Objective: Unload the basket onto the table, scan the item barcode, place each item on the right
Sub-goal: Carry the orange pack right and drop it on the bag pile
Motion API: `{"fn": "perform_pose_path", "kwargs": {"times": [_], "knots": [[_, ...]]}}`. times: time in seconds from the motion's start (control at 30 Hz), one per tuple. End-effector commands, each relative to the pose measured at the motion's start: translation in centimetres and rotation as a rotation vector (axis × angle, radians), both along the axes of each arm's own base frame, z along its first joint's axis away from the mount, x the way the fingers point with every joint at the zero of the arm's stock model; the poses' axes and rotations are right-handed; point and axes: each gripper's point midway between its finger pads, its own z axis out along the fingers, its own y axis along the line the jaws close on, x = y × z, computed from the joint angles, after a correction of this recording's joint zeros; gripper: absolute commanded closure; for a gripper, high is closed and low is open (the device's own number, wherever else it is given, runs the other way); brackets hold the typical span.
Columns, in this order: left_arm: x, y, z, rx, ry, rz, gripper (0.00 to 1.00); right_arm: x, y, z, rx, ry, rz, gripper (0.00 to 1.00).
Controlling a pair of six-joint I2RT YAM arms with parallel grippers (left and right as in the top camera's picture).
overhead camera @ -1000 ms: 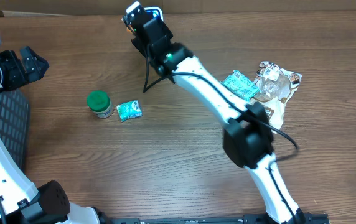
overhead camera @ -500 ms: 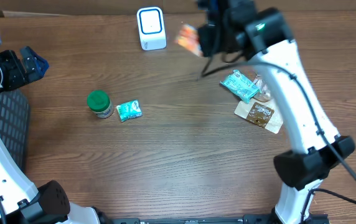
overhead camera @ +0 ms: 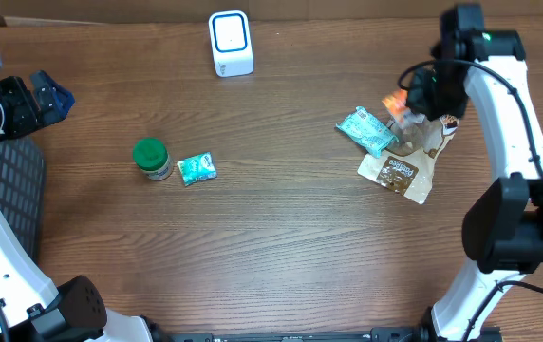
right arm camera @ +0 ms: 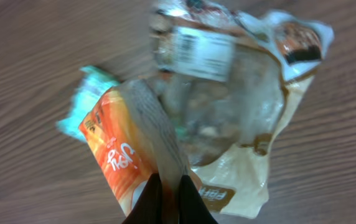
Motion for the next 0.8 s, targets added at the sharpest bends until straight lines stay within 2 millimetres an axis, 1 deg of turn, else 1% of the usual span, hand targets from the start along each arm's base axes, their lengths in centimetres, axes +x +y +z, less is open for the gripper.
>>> {"fn": "perform_pose_path", "kwargs": {"times": [0.0,0.1,0.17,0.23,0.3,0.33,0.4,0.43,0.5,0.6,0.7,0.77], "knots": [[0.2,0.1,-0.2,0.006,0.006,-0.012,0.01,-0.9,-0.7,-2.3,0.063,0.040,-0.057,0.96],[0.2,0.1,-0.2,0.006,0.006,-0.012,0.01,-1.2,-1.5,-3.9,0.070,0.042,-0.081,0.96],[0.2,0.1,-0.2,0.007,0.006,-0.012,0.01,-1.2,-1.7,-4.5,0.070,0.042,-0.084,0.96],[0.2,0.1,-0.2,0.007,0.006,-0.012,0.01,-1.4,-1.7,-4.6,0.070,0.047,-0.084,0.96],[0.2,0.1,-0.2,0.007,0.006,-0.012,0.00,-1.5,-1.7,-4.6,0.070,0.052,-0.084,0.78],[0.2,0.1,-0.2,0.006,0.006,-0.012,0.00,-1.6,-1.7,-4.7,0.071,0.055,-0.084,0.74],[0.2,0.1,-0.2,0.007,0.006,-0.012,0.01,-1.9,-1.6,-4.7,0.072,0.069,-0.084,0.70],[0.2,0.1,-0.2,0.006,0.006,-0.012,0.00,-2.1,-1.6,-4.6,0.073,0.075,-0.085,0.65],[0.2,0.1,-0.2,0.006,0.006,-0.012,0.00,-2.4,-1.5,-4.2,0.074,0.093,-0.085,0.59],[0.2,0.1,-0.2,0.006,0.006,-0.012,0.00,-2.8,-1.4,-2.9,0.081,0.110,-0.082,0.57],[0.2,0.1,-0.2,0.007,0.006,-0.012,0.01,-2.4,0.3,-0.5,0.157,0.098,-0.056,0.57],[0.2,0.1,-0.2,0.007,0.006,-0.012,0.01,-1.7,2.4,1.5,0.236,0.059,-0.001,0.59]]}}
